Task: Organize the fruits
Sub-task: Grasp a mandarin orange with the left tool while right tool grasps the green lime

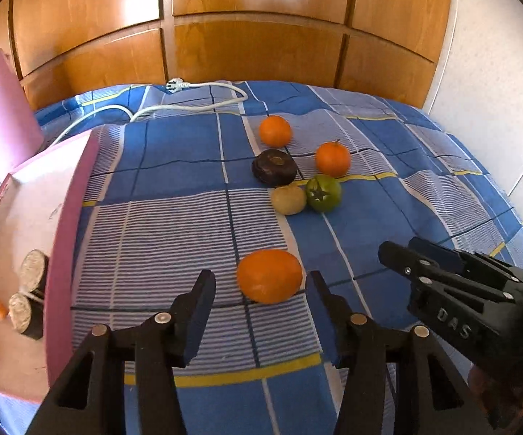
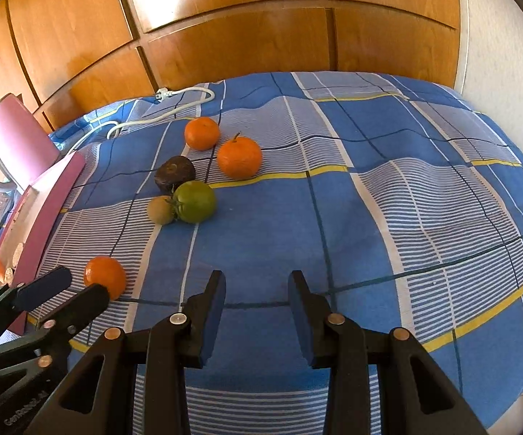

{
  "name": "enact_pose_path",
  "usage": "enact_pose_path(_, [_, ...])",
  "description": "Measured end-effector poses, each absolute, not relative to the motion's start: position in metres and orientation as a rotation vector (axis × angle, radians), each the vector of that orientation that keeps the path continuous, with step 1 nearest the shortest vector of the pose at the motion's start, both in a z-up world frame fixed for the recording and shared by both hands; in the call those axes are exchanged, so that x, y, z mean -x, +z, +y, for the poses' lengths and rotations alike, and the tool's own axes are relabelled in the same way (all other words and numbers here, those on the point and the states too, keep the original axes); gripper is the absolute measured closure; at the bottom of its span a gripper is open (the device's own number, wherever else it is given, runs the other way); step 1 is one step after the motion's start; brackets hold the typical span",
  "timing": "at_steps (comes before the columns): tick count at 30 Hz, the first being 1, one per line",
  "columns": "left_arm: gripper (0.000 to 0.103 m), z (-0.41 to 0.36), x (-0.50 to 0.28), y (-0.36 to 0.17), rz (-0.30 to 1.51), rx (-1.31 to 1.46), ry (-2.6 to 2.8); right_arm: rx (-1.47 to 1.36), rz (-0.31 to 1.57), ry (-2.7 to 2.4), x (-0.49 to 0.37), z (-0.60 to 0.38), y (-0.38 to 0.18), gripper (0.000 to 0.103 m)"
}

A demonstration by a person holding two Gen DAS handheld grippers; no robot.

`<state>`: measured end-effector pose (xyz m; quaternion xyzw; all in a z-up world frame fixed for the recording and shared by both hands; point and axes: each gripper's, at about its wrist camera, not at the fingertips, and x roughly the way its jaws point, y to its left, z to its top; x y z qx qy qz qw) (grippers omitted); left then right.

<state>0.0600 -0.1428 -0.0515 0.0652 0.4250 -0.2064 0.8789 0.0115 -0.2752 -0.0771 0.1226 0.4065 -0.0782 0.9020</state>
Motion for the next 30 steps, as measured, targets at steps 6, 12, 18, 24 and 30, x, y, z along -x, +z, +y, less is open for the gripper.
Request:
enact_pose_path(6, [0.055,-0.15,-0.076,-0.067,0.914,-0.117,-0.432,-0.246,0.841,-0.151,-0.016,-0.274,-0.077,0.067])
enact_pose_path(12, [0.064,-0.144,-0.082,-0.067,0.872,-0.073,-0.428,-0.245,0.842,-0.116,-0.027,-0.27,-0.075,0.067])
enact_pose_path(18, [0.064,-0.134,-0.09,-0.072,0.826,-0.089,-0.347,-0.226,0.826,-0.069,-0.045,-0.262,-0.069,0.067])
enact_pose_path(24, [0.063,-0.133,-0.094,-0.076,0.817,-0.082,-0.35,-0.186,0.819,-0.051,-0.073,-0.251,-0.064,0.067])
enact_pose_path(30, [0.063,-0.131,-0.094,-0.078,0.814,-0.069,-0.356,-0.167,0.843,-0.044,-0.096,-0.246,-0.072,0.067])
